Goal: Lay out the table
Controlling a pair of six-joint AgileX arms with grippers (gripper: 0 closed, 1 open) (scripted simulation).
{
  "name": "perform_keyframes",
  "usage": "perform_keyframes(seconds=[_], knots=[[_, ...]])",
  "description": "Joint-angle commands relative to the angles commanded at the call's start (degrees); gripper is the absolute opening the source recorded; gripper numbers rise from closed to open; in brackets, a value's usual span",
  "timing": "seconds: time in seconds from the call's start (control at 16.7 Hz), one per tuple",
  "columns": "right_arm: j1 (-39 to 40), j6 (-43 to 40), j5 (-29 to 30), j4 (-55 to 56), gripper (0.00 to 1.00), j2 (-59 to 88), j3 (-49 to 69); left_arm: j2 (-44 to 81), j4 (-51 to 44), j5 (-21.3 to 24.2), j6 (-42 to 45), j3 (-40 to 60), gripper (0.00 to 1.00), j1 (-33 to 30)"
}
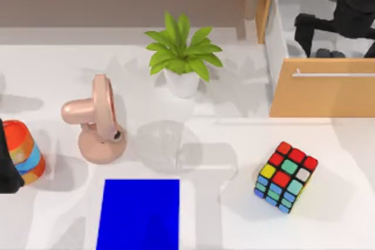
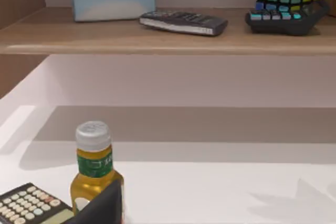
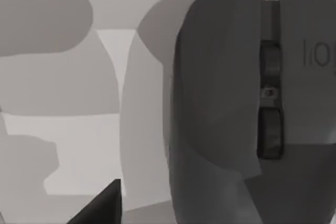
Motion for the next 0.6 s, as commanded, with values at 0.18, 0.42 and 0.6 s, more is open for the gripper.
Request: perform_keyframes(seconds=[0.18,0.42,0.6], knots=[[-0.04,0.84,-0.09,-1.06,1.0,2.36,2.68,0.0,0.0,0.0,0.0,0.0,1.0,0.0],[-0.26,0.77,-0.1,-0.97,1.0,2.3,2.5,0.0,0.0,0.0,0.0,0.0,1.0,0.0],[-0.26,0.73,-0.1,-0.8,1.0,2.22,2.27,0.0,0.0,0.0,0.0,0.0,1.0,0.0]])
